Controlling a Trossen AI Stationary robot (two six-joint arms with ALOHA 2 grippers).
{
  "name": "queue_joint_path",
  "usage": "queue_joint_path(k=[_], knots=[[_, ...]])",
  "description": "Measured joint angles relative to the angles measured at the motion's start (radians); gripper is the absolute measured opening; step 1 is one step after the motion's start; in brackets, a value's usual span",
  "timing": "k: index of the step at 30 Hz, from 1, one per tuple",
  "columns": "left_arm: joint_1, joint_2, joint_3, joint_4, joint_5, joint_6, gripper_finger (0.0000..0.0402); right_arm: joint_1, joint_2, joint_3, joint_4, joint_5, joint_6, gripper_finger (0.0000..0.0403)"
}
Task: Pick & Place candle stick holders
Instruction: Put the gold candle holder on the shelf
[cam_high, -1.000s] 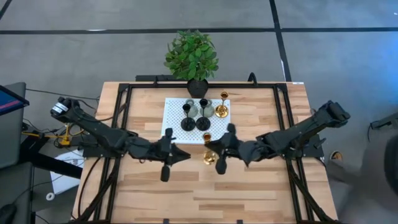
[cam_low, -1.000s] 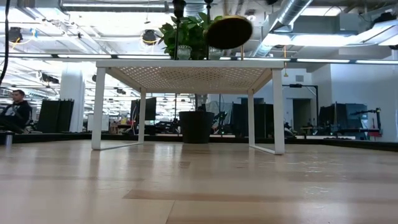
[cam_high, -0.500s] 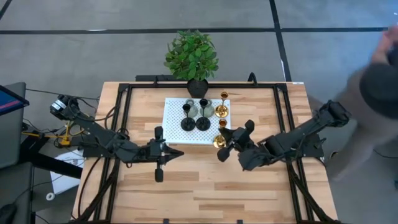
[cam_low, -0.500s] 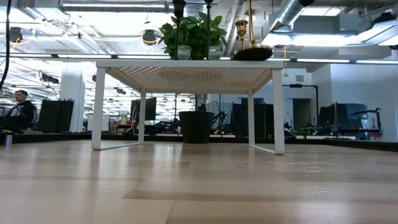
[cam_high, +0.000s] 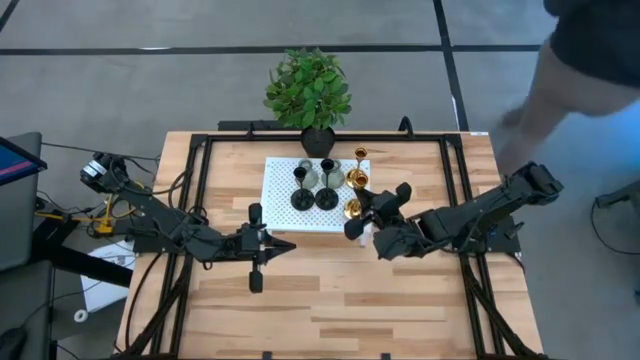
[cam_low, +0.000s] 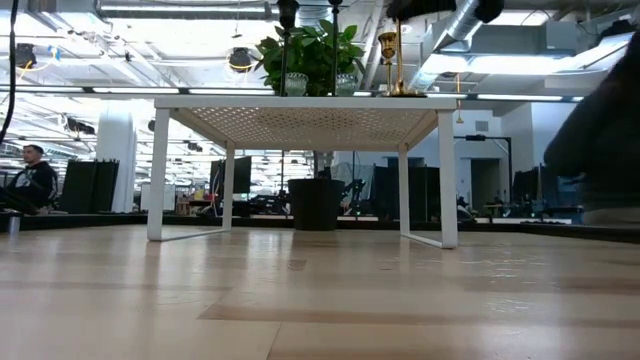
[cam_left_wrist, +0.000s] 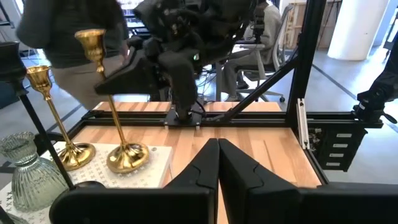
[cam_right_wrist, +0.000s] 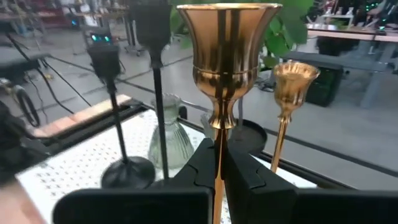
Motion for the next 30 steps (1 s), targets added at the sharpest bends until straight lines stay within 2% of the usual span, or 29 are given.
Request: queue_joint_path(k=[9, 16, 24, 30], knots=[[0.000, 0.000, 0.000, 0.000, 0.000, 0.000, 0.0005, -0.073, 0.001, 0.000, -0.006, -0.056, 0.003, 0.0000], [0.000, 0.000, 0.000, 0.000, 0.000, 0.000, 0.0009, -0.107, -0.001, 0.002, -0.014, -0.158, 0.000, 0.0003], [0.000, 0.001, 0.000, 0.000, 0.000, 0.000, 0.0010, -0.109, 0.003, -0.002, -0.041, -0.204, -0.031, 0.0061], [0.000, 0.001, 0.000, 0.000, 0.000, -0.014, 0.0010, -0.091, -0.003, -0.001, -0.040, -0.197, -0.054, 0.0085]])
